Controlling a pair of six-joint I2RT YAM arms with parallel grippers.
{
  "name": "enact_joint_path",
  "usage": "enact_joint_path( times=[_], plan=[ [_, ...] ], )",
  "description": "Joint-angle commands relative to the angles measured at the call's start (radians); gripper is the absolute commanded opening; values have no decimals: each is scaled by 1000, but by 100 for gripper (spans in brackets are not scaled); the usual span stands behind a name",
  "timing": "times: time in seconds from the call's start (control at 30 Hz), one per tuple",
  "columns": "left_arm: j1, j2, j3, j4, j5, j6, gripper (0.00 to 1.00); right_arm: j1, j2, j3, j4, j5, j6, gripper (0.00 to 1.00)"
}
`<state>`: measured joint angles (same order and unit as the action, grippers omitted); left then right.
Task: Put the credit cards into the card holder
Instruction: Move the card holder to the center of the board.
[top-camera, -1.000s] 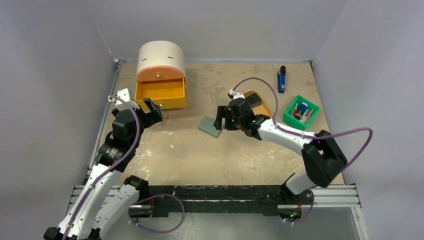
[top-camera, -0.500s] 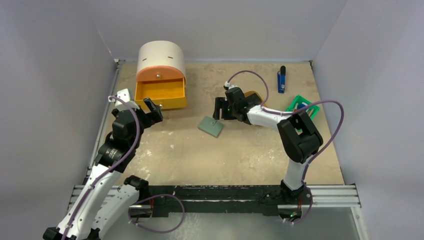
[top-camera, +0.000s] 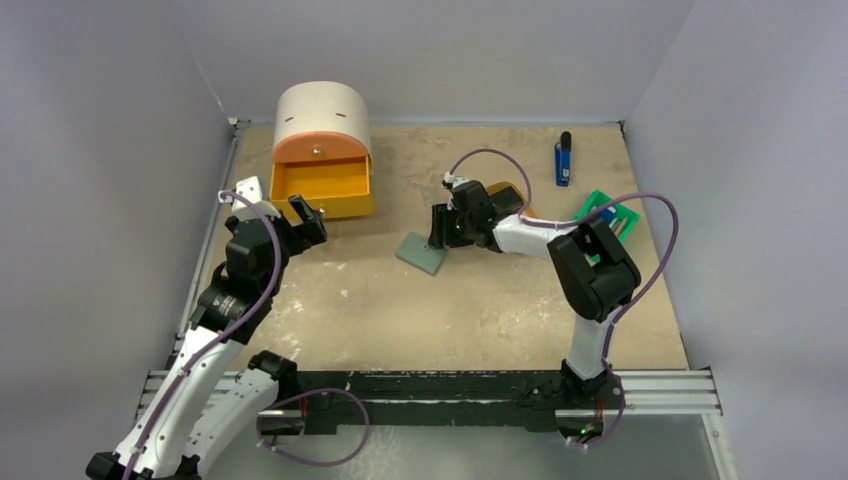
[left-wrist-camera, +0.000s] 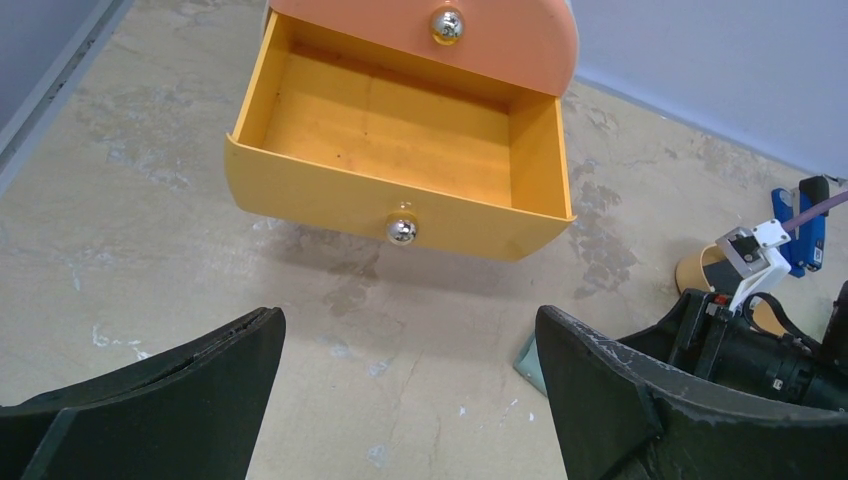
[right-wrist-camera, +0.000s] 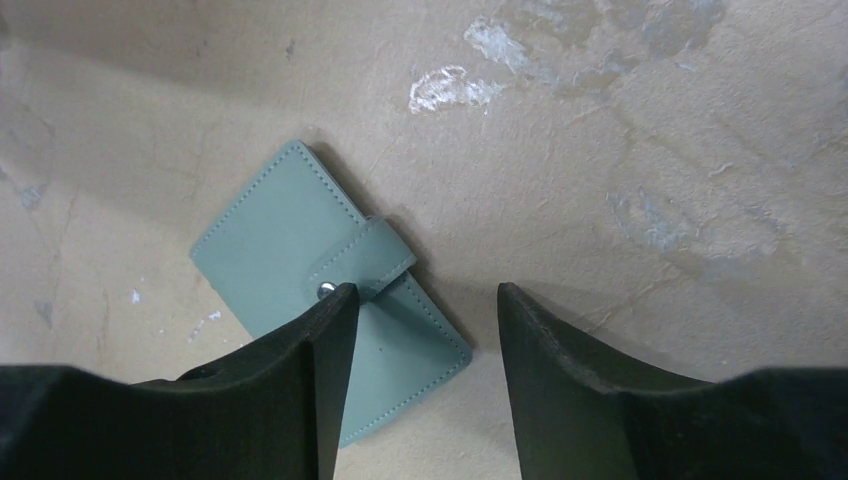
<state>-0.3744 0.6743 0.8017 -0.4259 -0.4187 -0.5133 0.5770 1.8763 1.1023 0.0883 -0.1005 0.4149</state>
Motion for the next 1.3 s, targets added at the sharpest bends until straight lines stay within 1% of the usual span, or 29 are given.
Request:
enact_joint_path(
  times=[0.0,0.13,0.27,0.43,0.5,0.6,0.7,0.8,0.87,0.97,1.07,1.1,1.17,1.2,1.27],
  plan=[
    [-4,-7,0,52,14,4,96,6,-13,-37,34,-44,-15,55],
    [-4,-10,-1,54,18,4,96,18,-19,-65,40,-45,-9,49],
    [-4,-17,-1,51,20,3,96,41,-48,-97,48,-33,3,39],
    [-4,-27,4,42,47,2,95,72,-116,-185,72,2,51,28],
    [-4,-30,3,47,115,4,94,86,-149,-227,82,17,71,26],
    [-11,-22,-5,58,257,-11,86,109,-199,-288,92,42,99,21],
    [-15,-20,-24,45,356,-82,82,123,-246,-349,96,60,125,20],
    [-19,-80,-79,27,407,-158,81,127,-300,-403,98,75,142,21],
    [-22,-121,-104,11,414,-205,81,128,-332,-429,90,85,149,23],
    [-36,-121,-125,-7,459,-253,82,129,-379,-464,82,98,159,27],
    [-83,-69,-118,-17,423,-256,83,129,-418,-487,70,114,177,35],
    [-103,-44,-114,-16,389,-254,84,129,-429,-491,63,120,183,39],
    [-173,19,-103,-13,332,-255,86,129,-452,-493,48,129,191,46],
    [-215,54,-96,-7,297,-258,90,129,-468,-494,40,132,196,49],
    [-317,118,-81,10,203,-271,94,129,-499,-493,23,141,199,55]
  ],
)
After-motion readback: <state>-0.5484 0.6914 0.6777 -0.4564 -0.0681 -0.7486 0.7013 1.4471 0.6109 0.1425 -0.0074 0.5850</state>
